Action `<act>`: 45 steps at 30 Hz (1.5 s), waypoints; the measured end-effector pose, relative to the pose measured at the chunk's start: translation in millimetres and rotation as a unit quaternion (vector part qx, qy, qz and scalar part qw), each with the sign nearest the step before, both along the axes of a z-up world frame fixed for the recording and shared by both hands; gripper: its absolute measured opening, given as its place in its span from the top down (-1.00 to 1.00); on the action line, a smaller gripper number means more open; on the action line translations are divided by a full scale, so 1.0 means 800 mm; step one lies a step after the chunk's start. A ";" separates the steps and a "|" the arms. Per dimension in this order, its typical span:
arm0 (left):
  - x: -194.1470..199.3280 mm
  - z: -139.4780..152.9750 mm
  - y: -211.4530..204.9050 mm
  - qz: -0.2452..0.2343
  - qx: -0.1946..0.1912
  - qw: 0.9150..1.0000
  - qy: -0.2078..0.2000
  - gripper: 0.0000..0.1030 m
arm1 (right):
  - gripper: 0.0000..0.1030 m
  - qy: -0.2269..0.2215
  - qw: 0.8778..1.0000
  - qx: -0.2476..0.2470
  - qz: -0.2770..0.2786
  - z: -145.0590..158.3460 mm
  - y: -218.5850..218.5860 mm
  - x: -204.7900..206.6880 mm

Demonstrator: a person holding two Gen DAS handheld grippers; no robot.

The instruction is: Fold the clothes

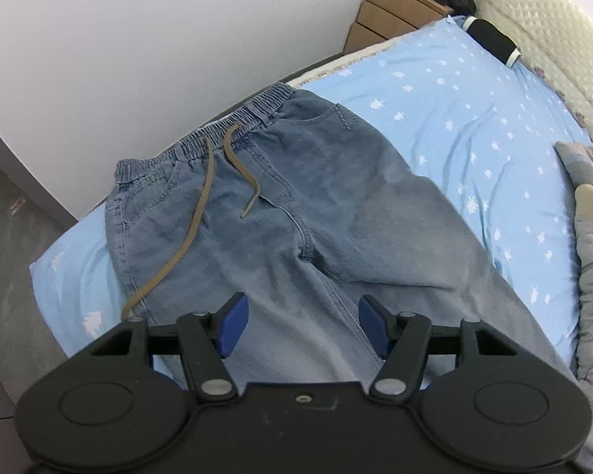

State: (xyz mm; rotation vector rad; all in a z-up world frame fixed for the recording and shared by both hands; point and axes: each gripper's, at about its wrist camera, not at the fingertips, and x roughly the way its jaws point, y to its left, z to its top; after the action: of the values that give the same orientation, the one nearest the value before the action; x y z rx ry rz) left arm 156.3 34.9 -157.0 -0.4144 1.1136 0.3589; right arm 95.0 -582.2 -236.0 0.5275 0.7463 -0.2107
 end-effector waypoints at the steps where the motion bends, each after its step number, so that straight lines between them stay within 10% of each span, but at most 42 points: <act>1: 0.000 -0.001 -0.001 -0.002 -0.001 1.000 0.001 -0.14 | 0.64 0.015 1.000 -0.022 0.008 -0.006 -0.001 -0.004; 12: -0.005 0.001 -0.005 -0.001 -0.003 1.000 0.004 -0.14 | 0.65 0.241 0.955 -0.104 0.142 -0.187 0.052 -0.035; 25: -0.010 0.004 0.003 0.000 0.006 1.000 0.005 -0.15 | 0.66 0.206 0.955 -0.177 0.118 -0.160 0.039 -0.009; 45: -0.017 -0.014 0.018 -0.014 0.009 0.999 0.030 -0.24 | 0.24 0.164 0.982 -0.096 0.018 -0.127 0.061 -0.081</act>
State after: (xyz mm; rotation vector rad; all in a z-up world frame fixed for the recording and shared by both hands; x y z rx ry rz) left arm 142.3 49.1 -168.2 -0.3734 1.1725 0.3581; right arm 30.4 -533.4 -337.8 0.2970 1.0433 -0.3377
